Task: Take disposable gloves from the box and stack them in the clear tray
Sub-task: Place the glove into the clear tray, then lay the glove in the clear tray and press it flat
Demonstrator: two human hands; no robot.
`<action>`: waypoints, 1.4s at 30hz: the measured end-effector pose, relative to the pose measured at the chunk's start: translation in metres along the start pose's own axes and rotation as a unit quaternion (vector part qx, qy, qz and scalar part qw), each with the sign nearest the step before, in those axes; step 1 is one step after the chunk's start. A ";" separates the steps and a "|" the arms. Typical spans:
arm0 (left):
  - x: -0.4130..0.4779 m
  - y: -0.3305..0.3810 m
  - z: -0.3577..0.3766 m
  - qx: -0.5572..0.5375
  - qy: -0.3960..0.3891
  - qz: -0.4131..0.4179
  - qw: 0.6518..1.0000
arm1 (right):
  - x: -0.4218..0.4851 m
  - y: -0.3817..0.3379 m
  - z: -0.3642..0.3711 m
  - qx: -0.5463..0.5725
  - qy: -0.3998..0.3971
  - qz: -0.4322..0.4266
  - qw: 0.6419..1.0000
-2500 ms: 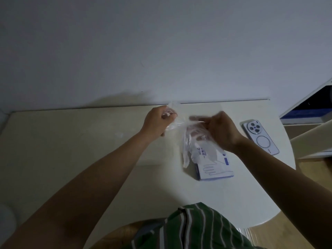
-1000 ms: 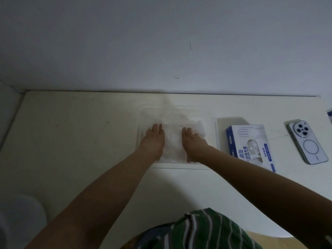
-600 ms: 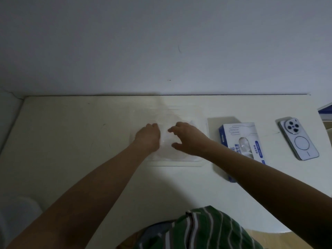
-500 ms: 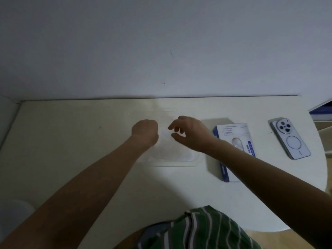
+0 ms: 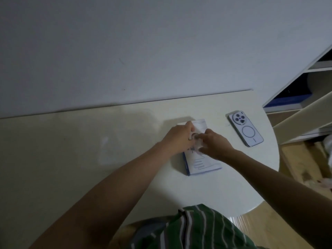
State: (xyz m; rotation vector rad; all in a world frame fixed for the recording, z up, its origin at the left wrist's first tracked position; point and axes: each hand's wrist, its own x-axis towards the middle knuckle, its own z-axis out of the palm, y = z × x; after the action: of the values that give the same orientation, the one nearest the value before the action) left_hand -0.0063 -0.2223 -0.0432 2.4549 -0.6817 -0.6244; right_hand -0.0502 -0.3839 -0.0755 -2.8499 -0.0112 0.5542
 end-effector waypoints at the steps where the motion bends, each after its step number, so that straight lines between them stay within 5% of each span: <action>1: 0.003 -0.001 0.008 0.019 -0.020 -0.020 0.999 | -0.001 -0.001 0.006 -0.011 0.004 -0.012 1.000; 8: 0.011 -0.003 0.049 0.040 -0.048 -0.108 0.992 | 0.003 0.005 0.021 -0.013 0.072 -0.020 0.997; 14: 0.013 0.001 0.052 0.050 -0.043 -0.131 0.989 | 0.004 0.017 0.009 0.157 0.117 -0.073 0.978; 17: 0.013 0.002 0.053 0.050 -0.041 -0.136 0.989 | 0.000 0.026 -0.001 0.259 0.148 -0.102 0.949; 21: 0.011 0.004 0.053 0.043 -0.040 -0.142 0.988 | -0.003 0.028 -0.024 0.487 0.155 -0.060 0.857; 26: 0.006 0.002 0.054 0.005 -0.040 -0.170 0.985 | -0.005 0.029 -0.041 0.554 0.177 -0.034 0.813; 30: 0.004 -0.001 0.046 -0.050 -0.007 -0.112 0.992 | -0.004 0.034 -0.043 0.477 0.145 -0.008 0.867; 32: 0.002 -0.002 0.037 -0.171 0.015 -0.093 0.981 | -0.004 0.037 -0.039 0.458 0.122 0.016 0.880; 36: -0.002 0.003 0.015 -0.403 0.013 -0.055 0.913 | -0.008 0.044 -0.031 0.476 0.076 0.040 0.875; 40: -0.001 0.005 0.002 -0.427 0.126 -0.106 0.889 | -0.014 0.039 -0.034 0.547 0.025 0.040 0.836; 42: -0.005 0.004 0.000 -0.357 0.178 -0.068 0.915 | -0.015 0.035 -0.037 0.579 0.013 0.051 0.814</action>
State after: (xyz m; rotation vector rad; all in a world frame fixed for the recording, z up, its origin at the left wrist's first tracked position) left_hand -0.0113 -0.2226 -0.0394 1.8509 -0.0942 -0.3644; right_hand -0.0516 -0.4269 -0.0452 -1.6507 0.3585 0.3399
